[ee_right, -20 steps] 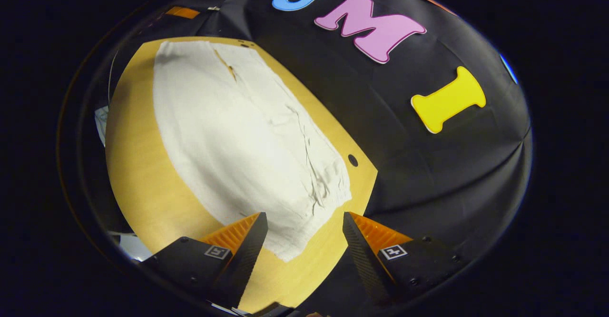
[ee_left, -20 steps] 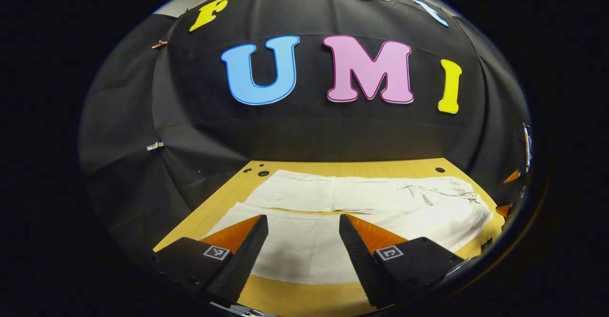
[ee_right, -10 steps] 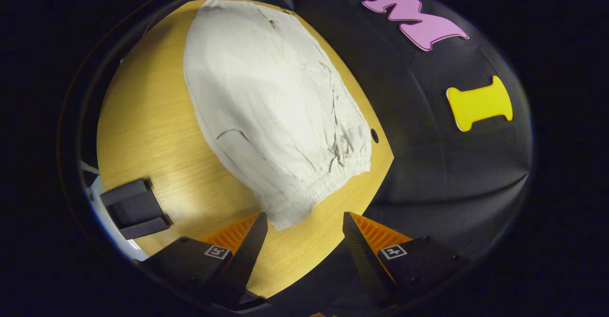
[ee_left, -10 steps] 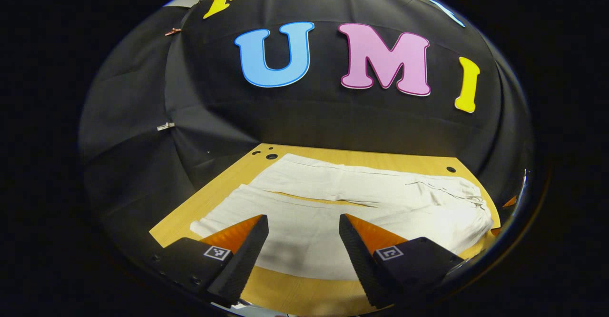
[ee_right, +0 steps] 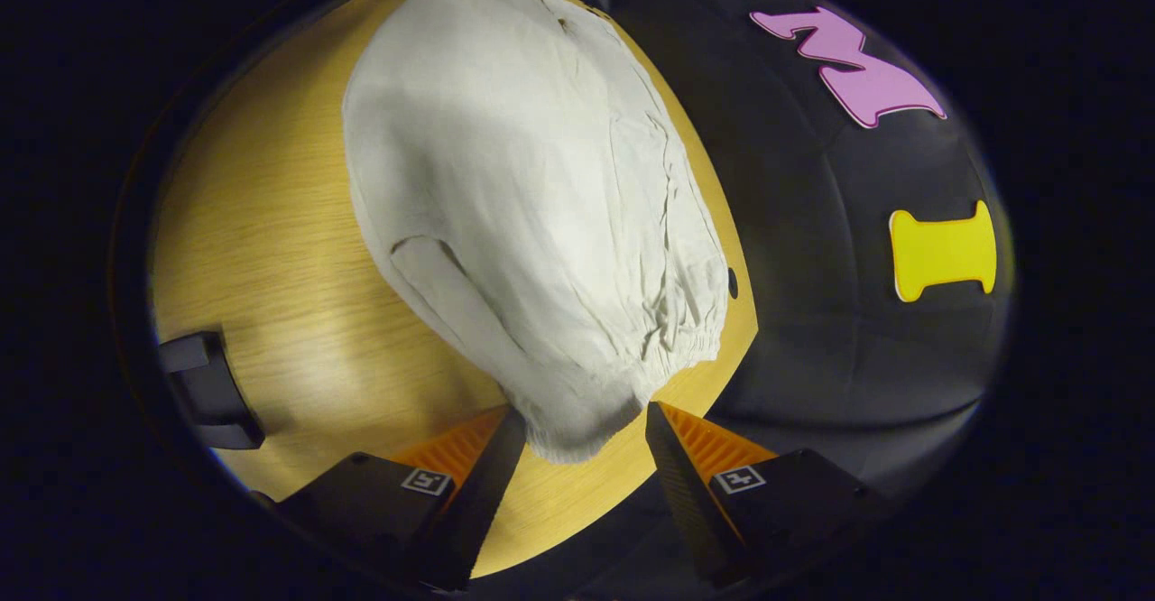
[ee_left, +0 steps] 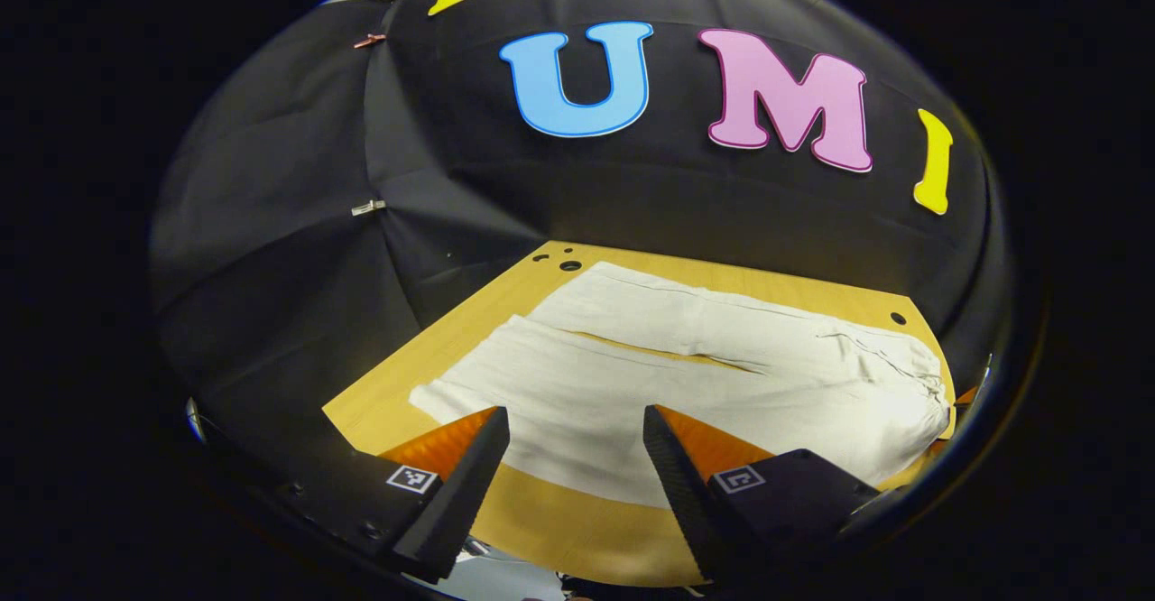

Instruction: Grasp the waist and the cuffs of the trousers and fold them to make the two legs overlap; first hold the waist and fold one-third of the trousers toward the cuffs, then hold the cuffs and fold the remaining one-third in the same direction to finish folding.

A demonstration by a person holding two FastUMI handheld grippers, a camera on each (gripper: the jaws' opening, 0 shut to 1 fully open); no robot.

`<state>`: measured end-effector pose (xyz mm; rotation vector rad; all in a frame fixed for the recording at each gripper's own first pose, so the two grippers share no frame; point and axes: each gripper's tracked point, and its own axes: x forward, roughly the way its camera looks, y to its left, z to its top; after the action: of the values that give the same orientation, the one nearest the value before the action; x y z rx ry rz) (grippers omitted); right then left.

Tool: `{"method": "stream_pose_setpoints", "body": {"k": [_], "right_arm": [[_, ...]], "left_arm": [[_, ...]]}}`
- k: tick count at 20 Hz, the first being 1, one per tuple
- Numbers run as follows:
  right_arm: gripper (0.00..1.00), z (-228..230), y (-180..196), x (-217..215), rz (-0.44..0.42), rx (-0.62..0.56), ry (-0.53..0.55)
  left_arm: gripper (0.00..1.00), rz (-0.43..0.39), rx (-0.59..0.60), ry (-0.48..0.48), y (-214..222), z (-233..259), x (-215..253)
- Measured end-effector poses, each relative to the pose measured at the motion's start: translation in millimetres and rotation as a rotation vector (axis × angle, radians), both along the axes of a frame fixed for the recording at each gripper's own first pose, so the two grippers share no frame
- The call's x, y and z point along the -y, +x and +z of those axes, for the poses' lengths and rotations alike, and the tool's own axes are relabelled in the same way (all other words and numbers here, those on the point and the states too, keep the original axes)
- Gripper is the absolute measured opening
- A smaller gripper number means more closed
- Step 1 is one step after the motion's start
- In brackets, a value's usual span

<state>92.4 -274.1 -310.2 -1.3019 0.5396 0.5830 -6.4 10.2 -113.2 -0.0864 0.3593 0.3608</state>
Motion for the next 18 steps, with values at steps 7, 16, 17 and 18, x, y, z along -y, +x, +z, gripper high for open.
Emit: {"method": "stream_pose_setpoints", "body": {"k": [7, 16, 17, 18], "right_arm": [[0.34, -17, -2, -2, -0.012, -0.079, -0.085], [0.21, -16, -3, -1, -0.076, -0.182, -0.138], [0.12, -17, -2, 1, -0.085, -0.194, -0.13], [0.12, -16, -3, -2, -0.08, -0.197, -0.128]], "left_arm": [[0.95, -0.039, -0.082, 0.099, -2, -26, -27], [0.96, -0.163, -0.382, 0.478, -24, -90, -159], [0.96, -0.176, -0.423, 0.527, -28, -98, -180], [0.96, -0.2, -0.462, 0.568, -30, -107, -196]]}}
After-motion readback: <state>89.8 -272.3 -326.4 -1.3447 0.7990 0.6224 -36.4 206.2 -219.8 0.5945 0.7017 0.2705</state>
